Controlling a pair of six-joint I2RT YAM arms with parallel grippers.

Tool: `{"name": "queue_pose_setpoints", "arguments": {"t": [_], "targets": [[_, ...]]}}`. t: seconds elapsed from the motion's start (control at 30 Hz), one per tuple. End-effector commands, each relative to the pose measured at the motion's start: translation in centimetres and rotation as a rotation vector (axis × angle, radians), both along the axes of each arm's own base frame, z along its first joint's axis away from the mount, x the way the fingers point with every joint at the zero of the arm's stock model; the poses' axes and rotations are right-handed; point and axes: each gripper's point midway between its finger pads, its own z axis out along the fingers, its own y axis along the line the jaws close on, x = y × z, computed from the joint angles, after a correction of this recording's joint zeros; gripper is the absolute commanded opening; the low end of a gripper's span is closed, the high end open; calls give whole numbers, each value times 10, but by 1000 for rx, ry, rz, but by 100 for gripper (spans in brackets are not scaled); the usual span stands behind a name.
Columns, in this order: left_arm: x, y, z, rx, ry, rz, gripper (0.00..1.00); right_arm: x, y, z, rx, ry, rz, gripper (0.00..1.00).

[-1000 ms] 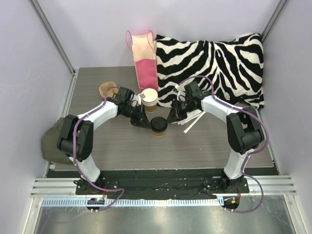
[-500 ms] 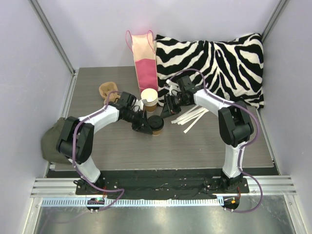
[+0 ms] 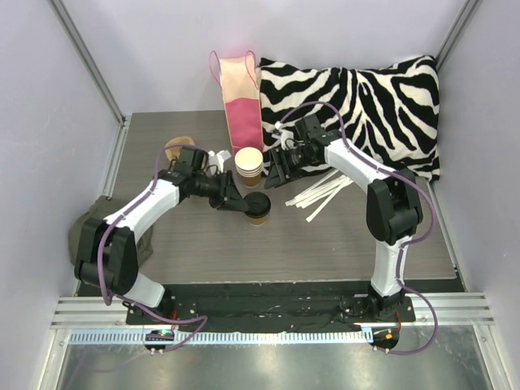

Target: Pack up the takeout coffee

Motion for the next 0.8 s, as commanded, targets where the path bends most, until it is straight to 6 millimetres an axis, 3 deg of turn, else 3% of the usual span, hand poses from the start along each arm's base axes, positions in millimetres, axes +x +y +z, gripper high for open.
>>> {"name": "queue_pose_setpoints", "arguments": {"t": [0.0, 0.2, 0.4, 0.77], "targets": [[25, 15, 11, 23, -87, 56, 29, -13, -11, 34, 29, -27, -27, 54], [47, 21, -12, 106, -62, 99, 27, -36, -17, 9, 24, 87, -101, 40], [58, 20, -25, 121, -41, 117, 27, -42, -11, -5, 39, 145, -116, 40], [55, 15, -40, 128, -17, 108, 27, -41, -1, -22, 33, 175, -105, 40]]}}
